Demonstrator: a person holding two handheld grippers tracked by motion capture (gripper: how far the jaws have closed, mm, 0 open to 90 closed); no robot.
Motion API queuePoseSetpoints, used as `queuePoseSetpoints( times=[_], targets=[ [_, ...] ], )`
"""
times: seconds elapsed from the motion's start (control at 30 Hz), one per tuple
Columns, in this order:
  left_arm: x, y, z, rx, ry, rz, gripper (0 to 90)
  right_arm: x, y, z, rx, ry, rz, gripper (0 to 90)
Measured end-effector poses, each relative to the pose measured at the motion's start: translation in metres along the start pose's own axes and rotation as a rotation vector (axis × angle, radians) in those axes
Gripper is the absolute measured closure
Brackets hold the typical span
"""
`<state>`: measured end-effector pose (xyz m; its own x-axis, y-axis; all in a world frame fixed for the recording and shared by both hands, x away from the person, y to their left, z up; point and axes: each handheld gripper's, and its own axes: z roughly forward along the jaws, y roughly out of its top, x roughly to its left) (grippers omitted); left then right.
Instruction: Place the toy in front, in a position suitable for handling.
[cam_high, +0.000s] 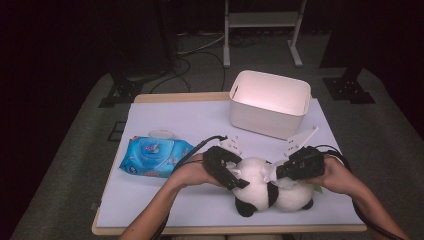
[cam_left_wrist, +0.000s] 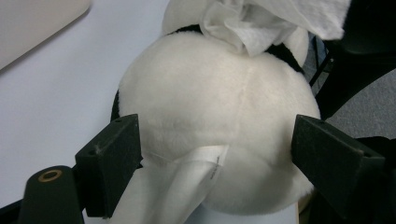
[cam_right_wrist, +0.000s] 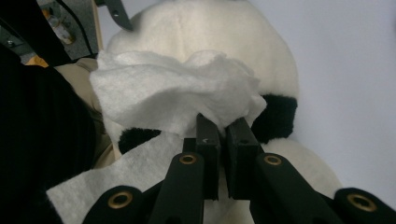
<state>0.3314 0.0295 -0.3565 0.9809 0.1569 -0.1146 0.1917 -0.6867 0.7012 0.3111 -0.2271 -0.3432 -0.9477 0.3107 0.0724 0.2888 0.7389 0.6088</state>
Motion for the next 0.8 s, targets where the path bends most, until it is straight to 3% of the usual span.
queuePoseSetpoints(
  times=[0.33, 0.47, 0.63, 0.8],
  targets=[
    [0.0, 0.001, 0.014, 0.039, -0.03, -0.053, 8.6, 0.011, -0.002, 0.003, -0.01, 0.009, -0.021, 85.1],
    [0.002, 0.003, 0.02, 0.05, -0.041, -0.047, 8.6, 0.01, -0.001, 0.005, -0.007, 0.007, -0.026, 85.1],
    [0.004, 0.004, 0.022, 0.059, -0.043, -0.026, 26.2, 0.009, -0.001, 0.008, -0.011, 0.009, -0.018, 85.1],
    [0.008, 0.0, 0.016, 0.02, -0.031, -0.02, 38.1, 0.007, 0.0, 0.007, -0.036, -0.01, -0.018, 84.9]
  ],
)
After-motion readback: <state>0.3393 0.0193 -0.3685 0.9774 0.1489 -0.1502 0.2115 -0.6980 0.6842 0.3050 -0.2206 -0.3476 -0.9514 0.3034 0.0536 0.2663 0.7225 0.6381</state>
